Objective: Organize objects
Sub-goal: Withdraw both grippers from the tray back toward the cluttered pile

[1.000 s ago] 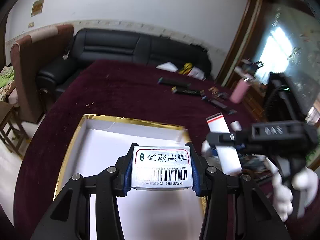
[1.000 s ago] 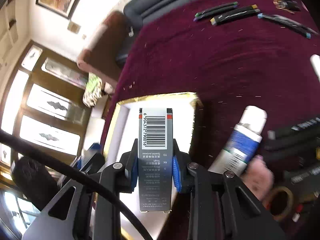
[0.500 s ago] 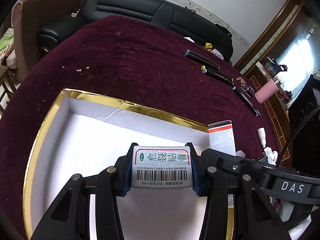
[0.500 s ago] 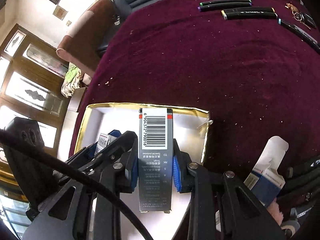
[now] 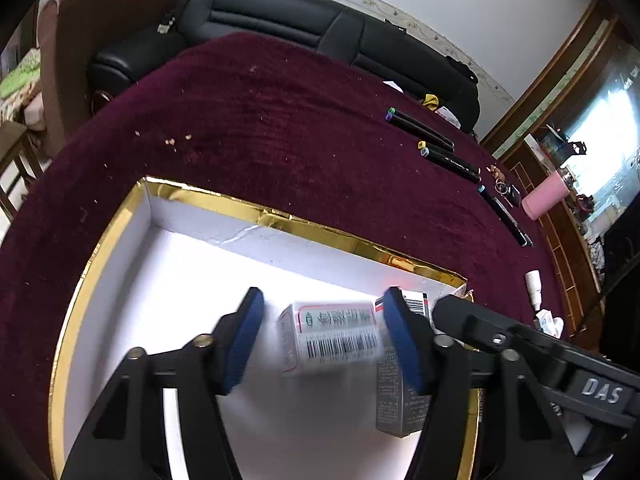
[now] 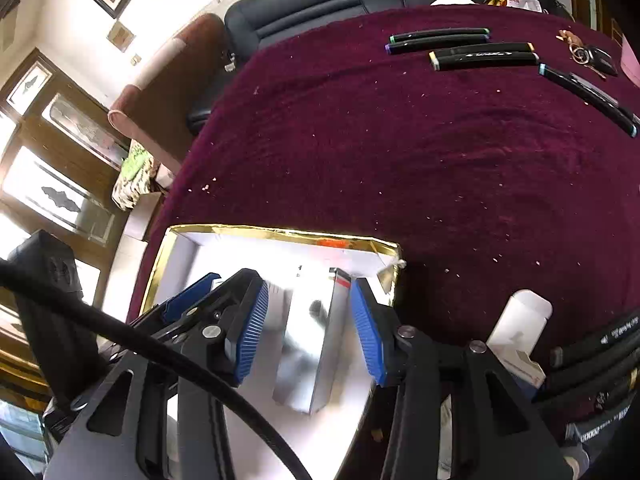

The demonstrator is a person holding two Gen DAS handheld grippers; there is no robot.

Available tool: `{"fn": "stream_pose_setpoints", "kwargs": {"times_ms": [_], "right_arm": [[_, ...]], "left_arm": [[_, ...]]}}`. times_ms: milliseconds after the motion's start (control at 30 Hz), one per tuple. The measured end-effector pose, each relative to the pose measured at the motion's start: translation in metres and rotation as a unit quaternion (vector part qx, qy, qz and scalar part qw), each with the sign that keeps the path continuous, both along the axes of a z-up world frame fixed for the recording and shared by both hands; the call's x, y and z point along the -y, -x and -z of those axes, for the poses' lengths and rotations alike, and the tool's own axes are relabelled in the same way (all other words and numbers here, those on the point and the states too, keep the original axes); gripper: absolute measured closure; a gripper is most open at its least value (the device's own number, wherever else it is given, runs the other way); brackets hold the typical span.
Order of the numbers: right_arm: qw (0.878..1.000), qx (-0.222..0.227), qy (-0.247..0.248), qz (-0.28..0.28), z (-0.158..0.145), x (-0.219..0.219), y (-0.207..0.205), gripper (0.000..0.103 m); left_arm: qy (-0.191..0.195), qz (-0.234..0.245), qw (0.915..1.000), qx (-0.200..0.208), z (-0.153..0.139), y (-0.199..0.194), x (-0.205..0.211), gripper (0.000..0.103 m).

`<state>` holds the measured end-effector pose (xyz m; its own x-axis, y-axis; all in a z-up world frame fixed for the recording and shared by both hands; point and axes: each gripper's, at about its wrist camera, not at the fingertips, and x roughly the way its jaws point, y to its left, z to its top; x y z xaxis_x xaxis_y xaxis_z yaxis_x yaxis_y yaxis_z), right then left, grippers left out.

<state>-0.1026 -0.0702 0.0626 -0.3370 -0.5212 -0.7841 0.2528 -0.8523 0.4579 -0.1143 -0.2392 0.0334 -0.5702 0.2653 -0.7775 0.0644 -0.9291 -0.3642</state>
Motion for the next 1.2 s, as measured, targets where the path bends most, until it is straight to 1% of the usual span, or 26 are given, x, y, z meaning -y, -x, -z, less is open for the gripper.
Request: {"fn": "stream_pose_setpoints", "kwargs": {"times_ms": [100, 200, 233, 267, 300, 333, 433, 500, 567, 733, 867, 1100, 1200], "right_arm": [[1.0, -0.009, 0.014, 0.01, -0.007, -0.013, -0.009, 0.061], [0.999, -0.021, 0.032, 0.022, -0.018, -0.031, -0.023, 0.06], [0.999, -0.025, 0.038, 0.025, -0.021, -0.037, -0.028, 0.059], [0.998, -0.031, 0.044, 0.029, -0.025, -0.046, -0.035, 0.057], [0.998, -0.035, 0.048, 0.032, -0.029, -0.052, -0.041, 0.052], [0.997, -0.038, 0.05, 0.034, -0.03, -0.057, -0.045, 0.05], [0.996, -0.041, 0.062, 0.044, -0.034, -0.079, -0.061, 0.049], [0.995, -0.039, 0.069, 0.053, -0.034, -0.091, -0.07, 0.048], [0.994, -0.036, 0.076, 0.063, -0.033, -0.105, -0.08, 0.048], [0.991, -0.03, 0.098, 0.089, -0.026, -0.143, -0.108, 0.048], [0.987, -0.028, 0.112, 0.109, -0.016, -0.173, -0.129, 0.048], [0.979, -0.017, 0.134, 0.155, 0.011, -0.229, -0.158, 0.044], [0.975, -0.016, 0.14, 0.174, 0.02, -0.252, -0.164, 0.044]], "left_arm": [[0.019, -0.006, 0.9997, -0.017, -0.01, -0.007, -0.003, 0.039], [0.046, -0.003, 0.9985, -0.03, -0.022, -0.018, -0.01, 0.039], [0.07, 0.004, 0.9968, -0.037, -0.029, -0.025, -0.017, 0.039], [0.086, 0.009, 0.9953, -0.044, -0.035, -0.032, -0.022, 0.039], [0.101, 0.015, 0.9933, -0.054, -0.041, -0.042, -0.029, 0.039], [0.111, 0.021, 0.9917, -0.061, -0.047, -0.051, -0.036, 0.039], [0.135, 0.037, 0.9865, -0.086, -0.062, -0.081, -0.058, 0.039], [0.139, 0.044, 0.9839, -0.103, -0.07, -0.1, -0.074, 0.039], [0.138, 0.051, 0.9828, -0.112, -0.075, -0.116, -0.085, 0.039], [0.128, 0.071, 0.9819, -0.119, -0.082, -0.148, -0.114, 0.039], [0.131, 0.082, 0.9806, -0.12, -0.082, -0.166, -0.137, 0.039], [0.146, 0.099, 0.9796, -0.097, -0.06, -0.171, -0.163, 0.039], [0.14, 0.109, 0.9807, -0.082, -0.049, -0.172, -0.17, 0.039]]}}
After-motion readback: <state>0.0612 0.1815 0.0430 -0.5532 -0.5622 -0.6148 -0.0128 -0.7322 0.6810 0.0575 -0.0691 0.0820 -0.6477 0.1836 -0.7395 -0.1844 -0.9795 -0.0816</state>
